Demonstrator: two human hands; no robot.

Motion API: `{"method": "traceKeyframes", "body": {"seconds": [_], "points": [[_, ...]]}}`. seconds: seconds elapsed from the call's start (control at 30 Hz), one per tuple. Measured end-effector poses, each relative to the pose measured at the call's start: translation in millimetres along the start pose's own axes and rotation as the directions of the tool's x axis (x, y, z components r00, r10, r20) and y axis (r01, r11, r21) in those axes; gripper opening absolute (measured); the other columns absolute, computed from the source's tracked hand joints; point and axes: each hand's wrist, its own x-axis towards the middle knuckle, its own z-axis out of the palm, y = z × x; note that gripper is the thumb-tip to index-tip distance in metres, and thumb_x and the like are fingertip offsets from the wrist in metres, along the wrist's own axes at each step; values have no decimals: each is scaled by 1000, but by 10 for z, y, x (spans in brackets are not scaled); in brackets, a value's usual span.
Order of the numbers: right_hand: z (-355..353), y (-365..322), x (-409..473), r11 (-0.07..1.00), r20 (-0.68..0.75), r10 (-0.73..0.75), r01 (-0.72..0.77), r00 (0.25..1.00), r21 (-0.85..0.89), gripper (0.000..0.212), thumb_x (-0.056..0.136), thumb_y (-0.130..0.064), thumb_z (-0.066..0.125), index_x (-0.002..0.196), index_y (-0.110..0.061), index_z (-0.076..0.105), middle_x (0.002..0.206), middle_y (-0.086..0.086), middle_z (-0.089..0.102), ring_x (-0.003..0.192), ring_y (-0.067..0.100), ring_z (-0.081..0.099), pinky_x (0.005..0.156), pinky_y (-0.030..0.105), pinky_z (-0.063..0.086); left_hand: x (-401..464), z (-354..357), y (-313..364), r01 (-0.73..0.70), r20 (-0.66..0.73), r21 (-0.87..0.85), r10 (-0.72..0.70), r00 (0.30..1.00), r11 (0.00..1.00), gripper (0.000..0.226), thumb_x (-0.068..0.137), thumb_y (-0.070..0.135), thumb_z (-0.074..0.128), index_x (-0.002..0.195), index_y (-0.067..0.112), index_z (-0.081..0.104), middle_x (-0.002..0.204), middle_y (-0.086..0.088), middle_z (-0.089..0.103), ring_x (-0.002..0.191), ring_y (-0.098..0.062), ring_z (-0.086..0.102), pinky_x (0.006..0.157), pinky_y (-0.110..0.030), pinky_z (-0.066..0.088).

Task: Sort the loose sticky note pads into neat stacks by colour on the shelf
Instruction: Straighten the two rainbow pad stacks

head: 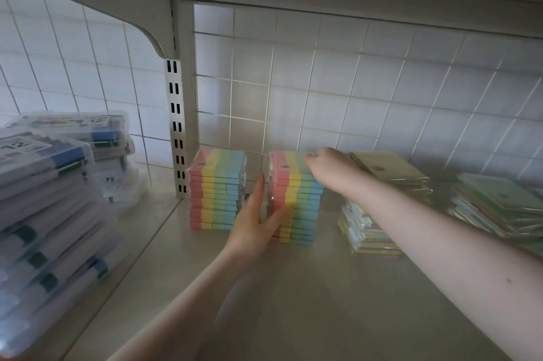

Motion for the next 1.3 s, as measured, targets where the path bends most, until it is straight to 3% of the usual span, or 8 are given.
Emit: {"method": "traceKeyframes", "body": {"seconds": [0.1,0.17,0.23,0.33,0.57,0.8,0.97,1.3], "points": [[-7,-7,-51,993,6,-84,84,996,-85,38,99,-24,31,64,-12,34,67,8,42,80,27,44,63,30,27,-25,-18,-93,-6,38,152,0,999,988,87,85,35,67,151,32,10,149,15,33,138,-4,27,114,-34,29],[-45,-12,-107,974,33,-162,165,986,-155,36,100,-31,32,69,-13,38,81,11,49,87,29,47,71,31,31,-29,-17,-143,3,78,225,-21,997,974,87,87,29,66,152,33,8,148,10,37,137,-10,32,111,-30,30],[-88,13,-118,946,74,-243,253,967,-201,37,97,-46,34,99,-16,55,118,11,56,113,28,49,93,35,35,-34,-14,-163,22,102,276,-52,993,961,89,87,25,65,152,33,4,146,8,42,134,-13,39,106,-27,31],[-167,20,-126,894,163,-373,401,913,-202,70,89,-60,43,146,-20,32,154,-1,28,141,17,27,114,39,24,-40,-7,-169,6,89,337,-38,995,942,90,87,24,65,152,32,3,140,7,49,128,-12,47,107,-29,36],[-224,-53,-18,810,275,-428,501,861,-305,66,86,-49,59,143,-24,38,146,3,41,132,22,39,106,34,34,-31,2,-197,-24,66,449,-7,998,893,87,89,30,62,152,31,2,135,5,55,122,-14,53,102,-32,42],[-299,-174,115,810,374,-397,512,838,-287,99,74,-48,74,150,-21,16,156,0,22,141,17,25,111,26,24,-39,9,-161,-12,44,430,-8,999,903,74,96,37,50,152,30,3,135,4,54,122,-13,52,100,-29,42],[-195,-208,195,813,344,-381,488,858,-318,102,69,-52,76,149,-21,21,152,5,29,137,22,33,110,34,32,-27,12,-112,-3,-7,409,6,1000,913,55,99,47,27,151,29,19,140,1,50,126,-17,48,95,-28,40],[-175,-184,202,835,328,-342,445,880,-324,105,66,-60,74,148,-25,20,150,8,29,135,25,34,107,36,35,-12,34,-111,6,-46,422,15,999,906,52,101,43,24,150,26,22,143,1,48,129,-17,45,95,-26,38]]}}
